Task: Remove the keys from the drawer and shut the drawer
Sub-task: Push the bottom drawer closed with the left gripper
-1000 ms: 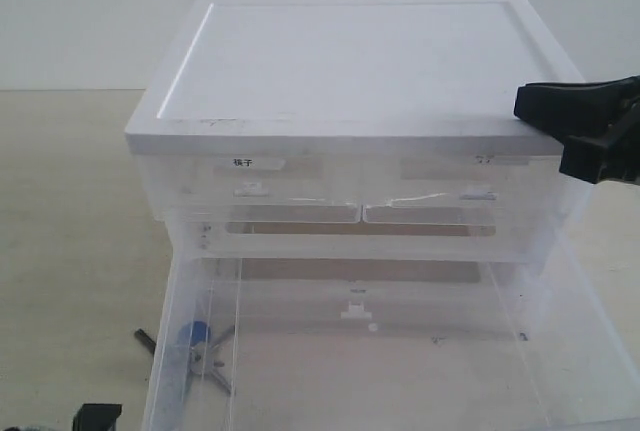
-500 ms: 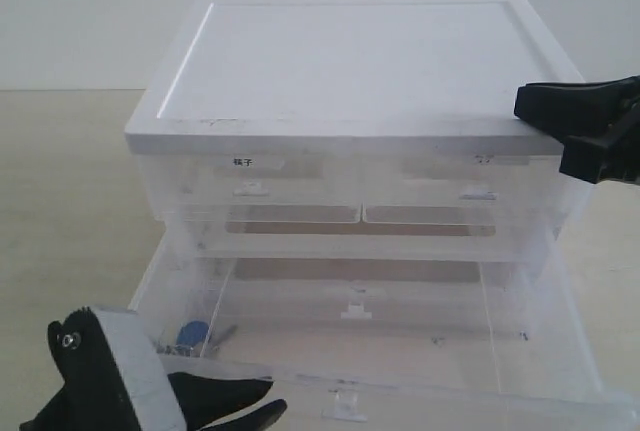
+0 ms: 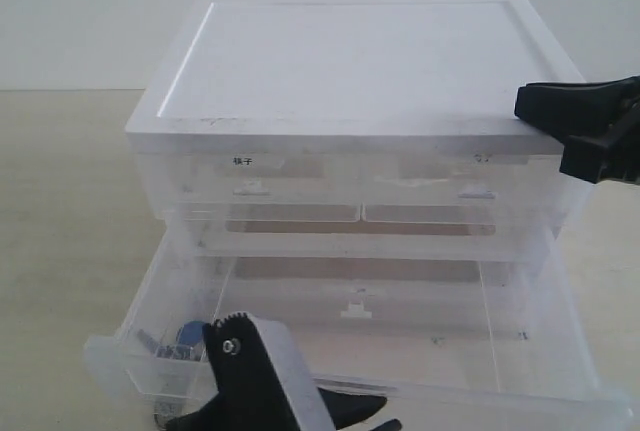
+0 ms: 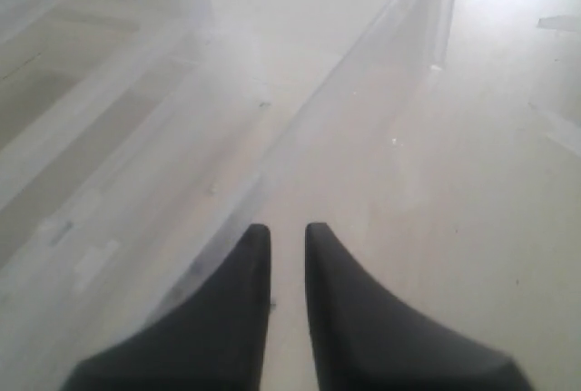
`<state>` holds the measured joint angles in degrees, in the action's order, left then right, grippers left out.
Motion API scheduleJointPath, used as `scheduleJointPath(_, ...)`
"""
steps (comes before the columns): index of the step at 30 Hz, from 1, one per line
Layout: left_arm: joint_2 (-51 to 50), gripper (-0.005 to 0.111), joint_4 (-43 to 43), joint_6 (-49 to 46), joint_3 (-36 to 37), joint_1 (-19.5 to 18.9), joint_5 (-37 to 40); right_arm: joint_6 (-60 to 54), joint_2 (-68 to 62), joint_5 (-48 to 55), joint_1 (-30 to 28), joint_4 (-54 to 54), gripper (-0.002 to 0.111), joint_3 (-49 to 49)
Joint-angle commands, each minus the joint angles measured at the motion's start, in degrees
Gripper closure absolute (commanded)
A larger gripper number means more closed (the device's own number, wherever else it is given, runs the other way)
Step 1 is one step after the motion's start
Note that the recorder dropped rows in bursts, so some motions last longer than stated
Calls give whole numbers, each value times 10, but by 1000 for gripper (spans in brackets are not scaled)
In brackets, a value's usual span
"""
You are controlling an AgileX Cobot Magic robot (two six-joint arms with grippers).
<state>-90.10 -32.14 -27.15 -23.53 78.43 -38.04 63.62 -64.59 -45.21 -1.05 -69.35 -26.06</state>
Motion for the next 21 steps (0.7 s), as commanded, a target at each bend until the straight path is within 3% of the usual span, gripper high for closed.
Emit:
scheduleJointPath(1, -45, 94, 49, 49, -29, -2, -54, 2, 0, 17, -1, -18, 109, 4)
scheduleJointPath(11, -112, 94, 63, 42, -91, -55, -86, 3, 0, 17, -1, -19, 109, 4)
scheduleJointPath(16, -113, 94, 63, 12, -92, -115, -21, 3, 0, 17, -1, -19, 109, 4)
scheduleJointPath(21, -113, 94, 115, 30, -104, -153, -22, 3, 0, 17, -1, -19, 109, 4)
